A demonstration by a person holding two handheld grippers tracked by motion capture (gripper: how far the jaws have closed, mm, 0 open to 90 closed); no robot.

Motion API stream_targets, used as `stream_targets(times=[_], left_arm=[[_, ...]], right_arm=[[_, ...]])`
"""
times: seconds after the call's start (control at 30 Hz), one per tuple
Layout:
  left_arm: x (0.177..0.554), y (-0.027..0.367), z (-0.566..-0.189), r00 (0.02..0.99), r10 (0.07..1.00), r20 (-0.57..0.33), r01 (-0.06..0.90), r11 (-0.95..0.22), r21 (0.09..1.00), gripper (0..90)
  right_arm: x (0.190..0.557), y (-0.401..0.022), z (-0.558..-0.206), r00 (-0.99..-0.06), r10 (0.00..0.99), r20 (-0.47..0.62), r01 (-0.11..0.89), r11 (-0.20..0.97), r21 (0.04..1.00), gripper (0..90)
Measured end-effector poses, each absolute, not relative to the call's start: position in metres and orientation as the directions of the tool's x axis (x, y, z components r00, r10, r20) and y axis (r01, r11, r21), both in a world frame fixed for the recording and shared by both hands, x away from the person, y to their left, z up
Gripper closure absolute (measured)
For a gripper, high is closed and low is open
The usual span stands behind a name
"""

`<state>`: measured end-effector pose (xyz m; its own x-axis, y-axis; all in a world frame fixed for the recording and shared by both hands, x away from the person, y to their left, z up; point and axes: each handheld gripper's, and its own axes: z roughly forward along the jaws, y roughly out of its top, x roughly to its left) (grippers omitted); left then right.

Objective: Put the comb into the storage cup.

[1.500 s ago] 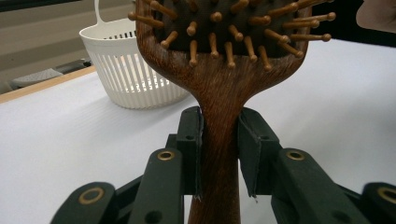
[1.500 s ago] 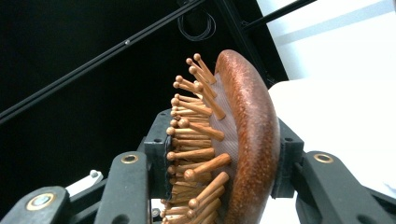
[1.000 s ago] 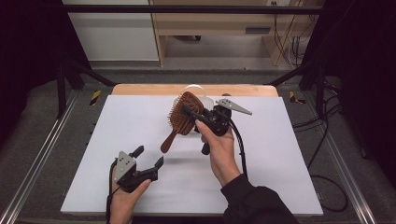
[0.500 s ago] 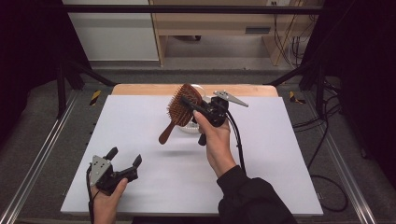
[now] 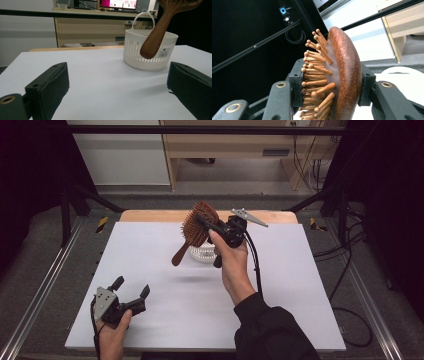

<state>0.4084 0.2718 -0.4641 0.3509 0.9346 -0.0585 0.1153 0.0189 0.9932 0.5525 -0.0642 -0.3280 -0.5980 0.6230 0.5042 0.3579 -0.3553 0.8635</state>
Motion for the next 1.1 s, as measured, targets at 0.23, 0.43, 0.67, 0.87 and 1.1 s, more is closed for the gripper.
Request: stream_targets(times=[0.23,0.43,0.67,0.87,1.1], left_arm=[[0.41,0.275,-0.465,0.342,0.938,-0.063,0.115,0.025,0.993,3.9],[0.41,0.275,-0.465,0.331,0.942,-0.055,0.12,0.016,0.993,3.9],[0.41,0.275,-0.465,0.322,0.945,-0.051,0.118,0.014,0.993,3.9],[0.41,0.274,-0.466,0.324,0.945,-0.049,0.122,0.01,0.992,3.8],[0.41,0.276,-0.467,0.318,0.947,-0.052,0.125,0.013,0.992,3.8]], right_arm=[[0.56,-0.057,-0.321,-0.603,0.632,0.487,0.349,-0.34,0.873,52.3],[0.566,-0.053,-0.317,-0.6,0.632,0.49,0.348,-0.346,0.871,52.2],[0.57,-0.054,-0.311,-0.599,0.629,0.495,0.341,-0.359,0.869,52.1],[0.573,-0.058,-0.306,-0.601,0.635,0.486,0.326,-0.36,0.874,51.9],[0.576,-0.065,-0.305,-0.59,0.639,0.493,0.32,-0.376,0.87,51.9]])
